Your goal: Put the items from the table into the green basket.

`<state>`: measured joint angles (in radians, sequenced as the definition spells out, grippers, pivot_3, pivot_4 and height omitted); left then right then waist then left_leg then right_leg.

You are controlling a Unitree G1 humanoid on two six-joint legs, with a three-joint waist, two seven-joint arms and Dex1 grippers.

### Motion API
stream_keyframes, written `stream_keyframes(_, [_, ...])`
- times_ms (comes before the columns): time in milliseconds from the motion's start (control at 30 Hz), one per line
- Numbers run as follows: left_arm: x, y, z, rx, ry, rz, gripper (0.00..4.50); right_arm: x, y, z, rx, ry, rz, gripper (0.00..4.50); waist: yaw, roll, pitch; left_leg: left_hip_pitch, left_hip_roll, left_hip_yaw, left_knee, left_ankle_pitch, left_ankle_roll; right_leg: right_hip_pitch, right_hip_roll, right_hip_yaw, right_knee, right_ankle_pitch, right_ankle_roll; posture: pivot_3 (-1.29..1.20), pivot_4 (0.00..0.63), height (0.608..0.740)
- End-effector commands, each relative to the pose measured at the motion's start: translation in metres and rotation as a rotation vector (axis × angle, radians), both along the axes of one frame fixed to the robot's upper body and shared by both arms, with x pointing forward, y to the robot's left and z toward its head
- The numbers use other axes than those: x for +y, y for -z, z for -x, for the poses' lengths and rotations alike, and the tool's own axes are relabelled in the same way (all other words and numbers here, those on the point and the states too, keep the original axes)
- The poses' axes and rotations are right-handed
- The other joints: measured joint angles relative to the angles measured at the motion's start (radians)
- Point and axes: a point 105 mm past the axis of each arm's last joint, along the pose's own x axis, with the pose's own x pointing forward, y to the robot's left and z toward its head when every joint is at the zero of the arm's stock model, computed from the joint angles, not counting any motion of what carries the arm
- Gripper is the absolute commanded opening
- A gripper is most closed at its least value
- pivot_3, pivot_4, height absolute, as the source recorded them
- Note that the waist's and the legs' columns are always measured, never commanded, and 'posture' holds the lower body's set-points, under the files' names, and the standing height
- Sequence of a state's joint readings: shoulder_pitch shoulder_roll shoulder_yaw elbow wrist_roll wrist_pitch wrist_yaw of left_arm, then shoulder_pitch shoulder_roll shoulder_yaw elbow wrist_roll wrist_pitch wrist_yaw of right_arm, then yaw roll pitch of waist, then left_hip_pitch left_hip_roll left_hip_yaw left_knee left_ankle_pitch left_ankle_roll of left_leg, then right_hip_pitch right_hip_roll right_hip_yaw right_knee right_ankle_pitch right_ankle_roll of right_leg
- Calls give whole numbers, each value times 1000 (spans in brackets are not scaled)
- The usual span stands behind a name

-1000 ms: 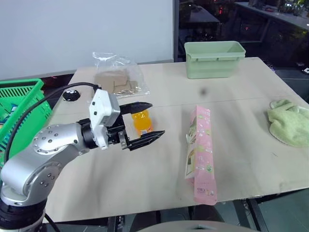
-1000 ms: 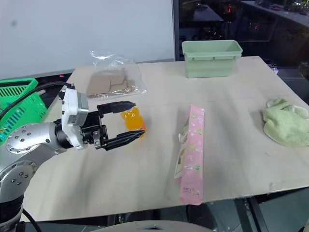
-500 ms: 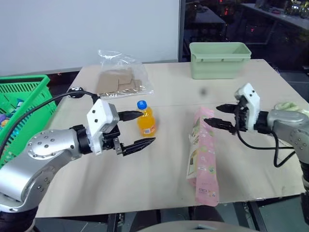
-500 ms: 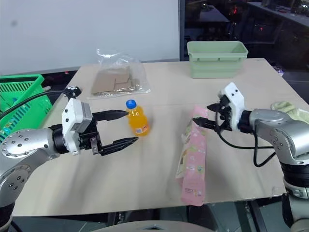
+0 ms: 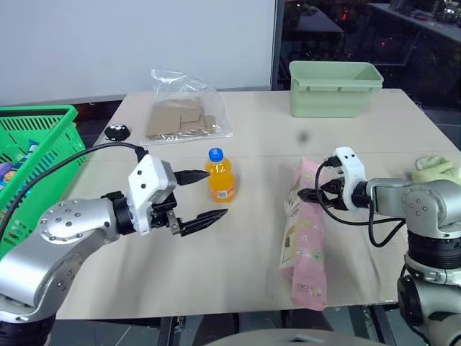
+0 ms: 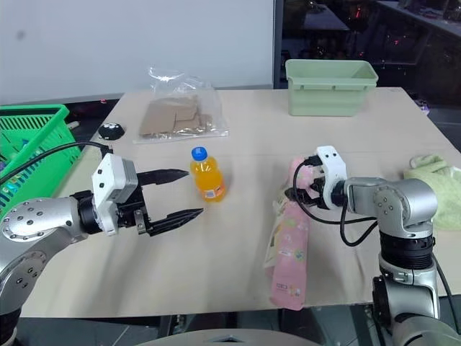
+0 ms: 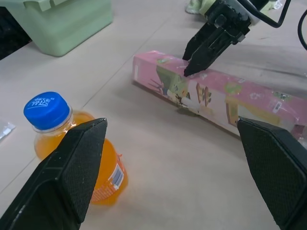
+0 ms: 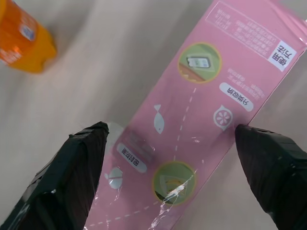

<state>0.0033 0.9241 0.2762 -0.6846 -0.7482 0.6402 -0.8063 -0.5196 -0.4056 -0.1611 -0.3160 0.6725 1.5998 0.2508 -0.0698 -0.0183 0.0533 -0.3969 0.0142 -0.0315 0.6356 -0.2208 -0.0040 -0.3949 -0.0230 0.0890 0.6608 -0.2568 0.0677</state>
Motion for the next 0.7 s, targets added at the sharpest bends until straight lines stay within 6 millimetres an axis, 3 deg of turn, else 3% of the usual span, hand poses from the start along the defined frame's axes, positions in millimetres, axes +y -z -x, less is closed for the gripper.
stream_keyframes(33, [0,-12,2,-67,7,-1,4500,5,18,12,81,-27,-2,4464,-2,-1,-2,0,0,0,0,0,0,0,0,0,0,0,0,-2,0,740])
stream_keyframes(133, [-1,-12,2,-66,7,0,4500,1,25,14,104,-16,27,4464,-4,-2,-2,1,3,1,0,0,0,0,3,1,0,-4,0,-2,0,740])
stream_keyframes(267, [-2,-11,2,-64,11,2,4500,-1,30,2,129,63,21,4464,-13,-2,-2,3,7,2,0,0,0,0,7,2,1,-3,-1,-1,0,740])
stream_keyframes(533, [-2,-12,2,-68,14,1,4500,20,29,-6,160,71,-80,4464,-32,-2,-2,3,8,2,0,0,0,0,9,2,1,-2,-3,12,0,740])
stream_keyframes(700, [-2,-11,3,-68,10,2,4500,20,29,-6,159,76,-77,2299,-27,-1,-2,3,8,1,0,0,0,0,9,2,0,-2,-3,17,0,740])
